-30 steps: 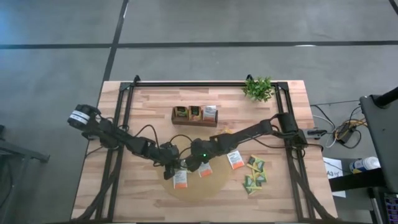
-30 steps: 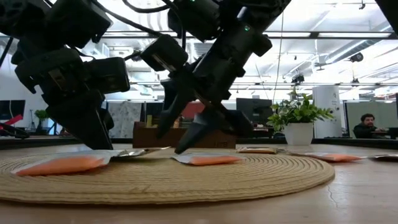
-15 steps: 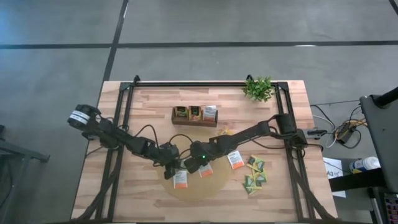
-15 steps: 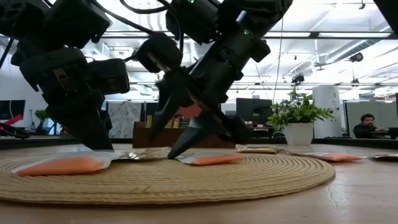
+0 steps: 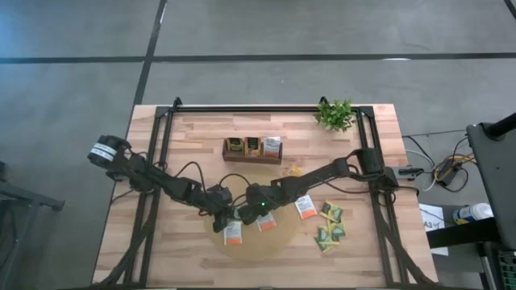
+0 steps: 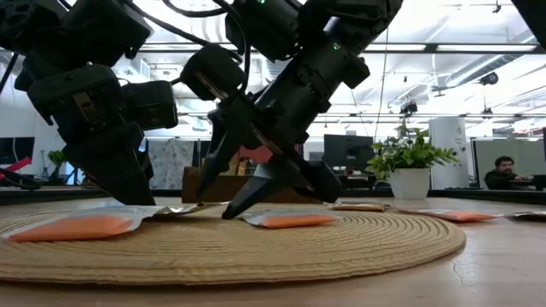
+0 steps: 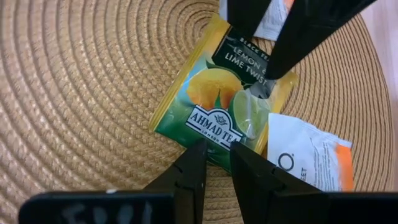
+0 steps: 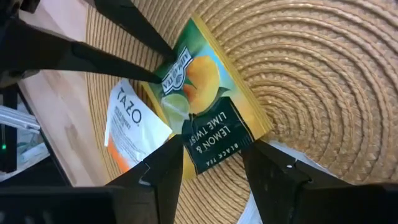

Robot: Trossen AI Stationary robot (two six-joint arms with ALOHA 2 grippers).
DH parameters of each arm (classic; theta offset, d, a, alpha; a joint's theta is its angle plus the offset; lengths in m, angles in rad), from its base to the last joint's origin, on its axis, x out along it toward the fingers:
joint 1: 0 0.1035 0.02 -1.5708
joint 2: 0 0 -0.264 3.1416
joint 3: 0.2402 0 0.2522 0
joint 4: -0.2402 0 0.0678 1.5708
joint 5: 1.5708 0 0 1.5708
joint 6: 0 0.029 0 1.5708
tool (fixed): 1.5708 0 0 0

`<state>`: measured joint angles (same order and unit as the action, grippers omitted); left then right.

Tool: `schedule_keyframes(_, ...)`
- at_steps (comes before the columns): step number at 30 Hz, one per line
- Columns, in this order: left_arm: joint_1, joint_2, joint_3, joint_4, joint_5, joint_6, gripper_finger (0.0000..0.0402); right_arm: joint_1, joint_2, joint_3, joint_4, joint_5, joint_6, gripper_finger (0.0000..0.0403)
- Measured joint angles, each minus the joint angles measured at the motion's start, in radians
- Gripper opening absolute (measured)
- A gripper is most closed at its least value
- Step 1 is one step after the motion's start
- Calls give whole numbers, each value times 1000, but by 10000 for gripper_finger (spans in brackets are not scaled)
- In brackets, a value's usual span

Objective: Pick & Place Tea
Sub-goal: Put the green tea bag into the left section of the wooden organizer

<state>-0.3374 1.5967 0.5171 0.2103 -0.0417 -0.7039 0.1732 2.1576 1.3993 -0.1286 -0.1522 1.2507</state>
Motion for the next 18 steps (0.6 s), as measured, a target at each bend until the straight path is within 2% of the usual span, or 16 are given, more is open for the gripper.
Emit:
schedule_keyframes(9,0,0,-1,0,-3,-10,76,4,2,1,10,41,-4,154)
schedule_keyframes(18,0,-3,9,26,-5,-38,76,3,3,0,10,53,-43,72)
